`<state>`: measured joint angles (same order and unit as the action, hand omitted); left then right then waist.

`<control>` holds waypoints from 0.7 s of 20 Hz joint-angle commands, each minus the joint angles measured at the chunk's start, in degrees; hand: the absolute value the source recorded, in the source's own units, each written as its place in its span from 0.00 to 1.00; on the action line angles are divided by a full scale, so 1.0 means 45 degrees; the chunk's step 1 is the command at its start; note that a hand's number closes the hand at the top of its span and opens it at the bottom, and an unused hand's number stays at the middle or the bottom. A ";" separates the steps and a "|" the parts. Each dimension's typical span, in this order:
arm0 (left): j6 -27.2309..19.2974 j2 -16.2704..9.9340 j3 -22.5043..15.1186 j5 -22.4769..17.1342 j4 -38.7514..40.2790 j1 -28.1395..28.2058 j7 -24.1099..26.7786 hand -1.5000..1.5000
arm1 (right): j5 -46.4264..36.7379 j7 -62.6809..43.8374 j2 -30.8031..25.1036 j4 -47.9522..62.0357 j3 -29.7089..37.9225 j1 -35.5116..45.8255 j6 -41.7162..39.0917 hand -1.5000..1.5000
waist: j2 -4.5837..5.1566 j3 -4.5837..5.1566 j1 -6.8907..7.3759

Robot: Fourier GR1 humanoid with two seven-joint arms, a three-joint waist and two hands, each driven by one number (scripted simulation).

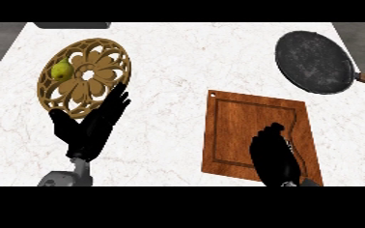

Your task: Pick the cupcake from the cutting board and place it in the pan

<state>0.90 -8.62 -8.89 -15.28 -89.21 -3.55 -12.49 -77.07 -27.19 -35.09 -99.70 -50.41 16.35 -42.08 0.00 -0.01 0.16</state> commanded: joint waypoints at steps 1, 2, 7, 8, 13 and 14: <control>0.0218 -0.0115 -0.0007 -0.0029 -0.0679 0.0515 -0.0072 0.50 | -0.1193 0.0387 0.0132 0.0185 -0.1246 -0.0128 0.0899 1.00 | -0.0013 -0.0001 0.0062; -0.0515 0.0650 -0.0356 0.0638 0.0273 -0.0337 0.0048 0.50 | -0.1280 0.0996 -0.0402 0.0689 -0.0969 -0.0046 0.1858 1.00 | 0.0009 -0.0003 -0.0015; 0.0394 0.0053 0.0126 -0.0033 -0.0243 0.0611 0.0308 0.50 | 0.0098 0.1557 0.0224 0.0644 0.0749 -0.0844 0.3252 1.00 | -0.0010 -0.0012 -0.0055; -0.0012 0.0062 0.0232 0.0220 -0.0070 0.0015 0.0060 0.50 | 0.1262 0.1912 0.0073 -0.0106 0.1711 -0.1239 0.3410 1.00 | -0.0018 -0.0025 -0.0343; 0.0019 -0.0038 0.0352 0.0134 -0.0214 0.0116 -0.0035 0.50 | 0.4144 0.2782 0.0928 -0.0111 0.3789 -0.3355 0.5293 1.00 | 0.0010 -0.0036 -0.0399; -0.0178 0.0274 0.0339 0.0149 0.0016 -0.0009 0.0078 0.50 | 0.4166 0.3048 0.0963 0.0175 0.3976 -0.3496 0.5952 1.00 | 0.0021 -0.0026 -0.0305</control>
<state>0.71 -8.04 -7.51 -14.74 -89.38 -2.97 -11.98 -64.83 -17.10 -31.17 -99.95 -38.06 5.94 -21.97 -0.16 0.06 -1.46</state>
